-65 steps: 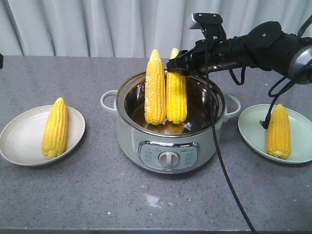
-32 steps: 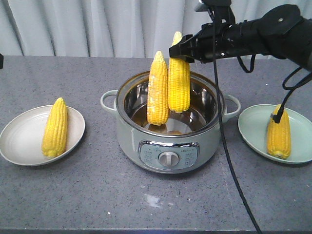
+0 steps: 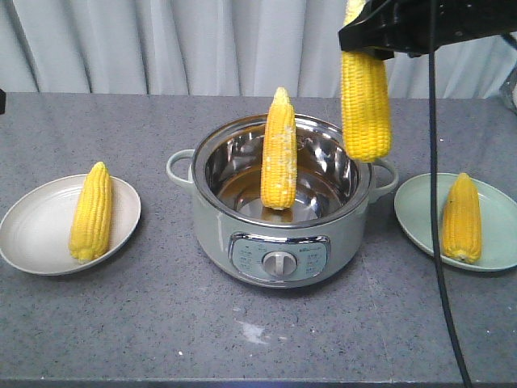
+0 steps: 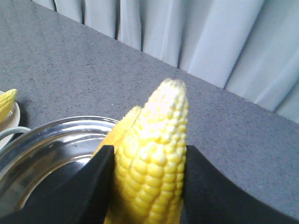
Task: Distribute corn equally
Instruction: 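Grasp the corn cob and lift it out of the pot with the right gripper, then raise the held cob clear of the pot with the right gripper, then reach the left gripper into the pot and grasp the last cob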
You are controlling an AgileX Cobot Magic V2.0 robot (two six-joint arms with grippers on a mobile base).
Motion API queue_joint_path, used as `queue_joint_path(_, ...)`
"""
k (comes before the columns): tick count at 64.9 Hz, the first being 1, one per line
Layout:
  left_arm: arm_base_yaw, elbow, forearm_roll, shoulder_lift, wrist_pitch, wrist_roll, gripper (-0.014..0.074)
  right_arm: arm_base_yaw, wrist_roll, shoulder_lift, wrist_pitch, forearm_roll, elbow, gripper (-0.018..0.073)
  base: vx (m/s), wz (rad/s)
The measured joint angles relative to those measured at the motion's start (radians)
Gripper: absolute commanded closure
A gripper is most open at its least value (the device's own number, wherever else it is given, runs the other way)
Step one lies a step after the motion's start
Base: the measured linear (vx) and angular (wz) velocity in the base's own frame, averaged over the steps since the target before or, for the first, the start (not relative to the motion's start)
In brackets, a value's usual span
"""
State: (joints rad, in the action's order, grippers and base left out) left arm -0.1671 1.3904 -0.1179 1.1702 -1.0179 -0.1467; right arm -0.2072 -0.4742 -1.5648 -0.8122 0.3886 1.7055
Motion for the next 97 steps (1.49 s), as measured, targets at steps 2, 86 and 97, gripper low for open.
queue_joint_path(2, 0.0, 0.0, 0.0, 0.0, 0.0, 0.0, 0.0022, 0.0, 0.013, 0.015, -0.017, -0.027, 0.0, 0.0379, 0.0, 0.0)
queue_joint_path(86, -0.14, 0.0, 0.261, 0.098, 0.102, 0.173, 0.0022, 0.374, 0.112, 0.496, -0.065, -0.045, -0.428, 0.0366, 0.0, 0.0)
queue_joint_path(97, -0.229, 0.0, 0.269, 0.208, 0.18, 0.174, 0.0022, 0.374, 0.11, 0.496, -0.064, -0.031, -0.428, 0.0366, 0.0, 0.0)
